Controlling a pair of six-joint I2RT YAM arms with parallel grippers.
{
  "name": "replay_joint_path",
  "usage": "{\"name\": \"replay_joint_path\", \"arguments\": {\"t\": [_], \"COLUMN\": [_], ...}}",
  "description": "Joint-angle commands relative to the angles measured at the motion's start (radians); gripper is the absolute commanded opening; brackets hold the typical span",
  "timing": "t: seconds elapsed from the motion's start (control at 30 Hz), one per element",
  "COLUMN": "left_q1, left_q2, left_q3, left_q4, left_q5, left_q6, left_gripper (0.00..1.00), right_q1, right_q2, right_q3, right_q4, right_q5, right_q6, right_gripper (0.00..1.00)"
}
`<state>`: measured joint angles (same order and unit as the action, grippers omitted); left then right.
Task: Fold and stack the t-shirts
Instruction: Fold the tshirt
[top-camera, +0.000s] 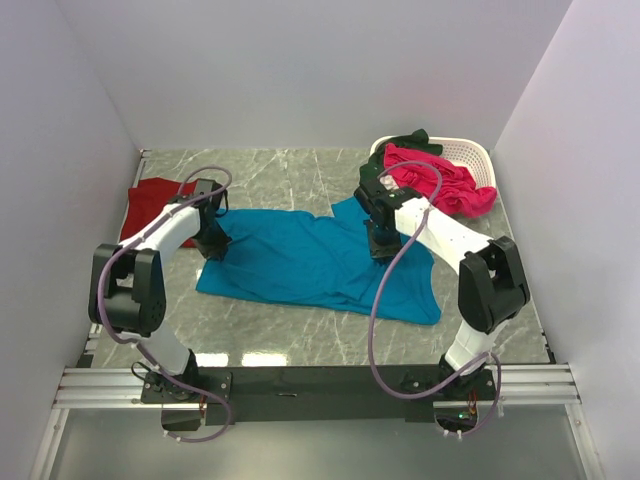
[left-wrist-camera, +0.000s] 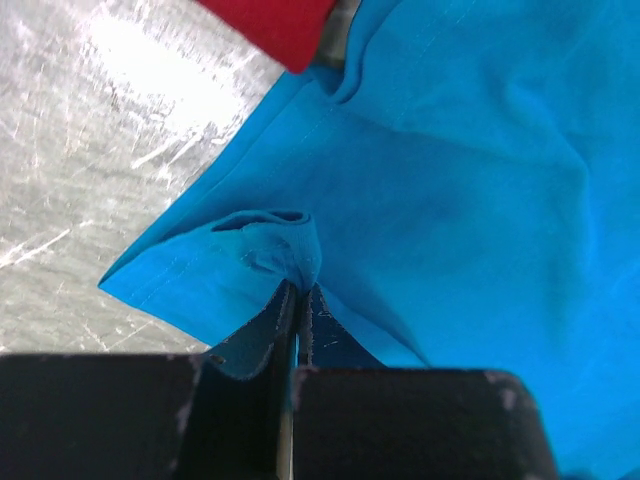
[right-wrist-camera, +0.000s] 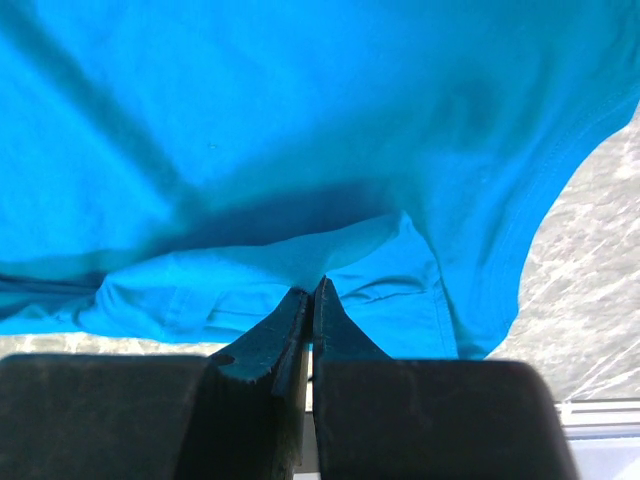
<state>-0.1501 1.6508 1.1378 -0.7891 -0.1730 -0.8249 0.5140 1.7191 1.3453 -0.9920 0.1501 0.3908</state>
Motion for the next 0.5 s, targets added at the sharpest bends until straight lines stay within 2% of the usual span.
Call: {"name": "replay_joint_path", "arguments": {"t": [0.0, 0.47], "left_q1": [0.007, 0.034], "left_q2": [0.023, 0.049], "left_q3": [0.054, 0.059], "left_q4": [0.014, 0.017], "left_q5": [0.021, 0.030], "left_q6": [0.038, 0.066], "left_gripper": [0.01, 0.01], "right_q1": [-0.019, -0.085], "right_q2": [0.025, 0.068], "right_q3": [0.051, 0.103], "right_q4": [0.003, 0.007], "right_q5": [0.028, 0.057], "right_q6": [-0.030, -0.055], "right_gripper": [0.00, 0.00]}}
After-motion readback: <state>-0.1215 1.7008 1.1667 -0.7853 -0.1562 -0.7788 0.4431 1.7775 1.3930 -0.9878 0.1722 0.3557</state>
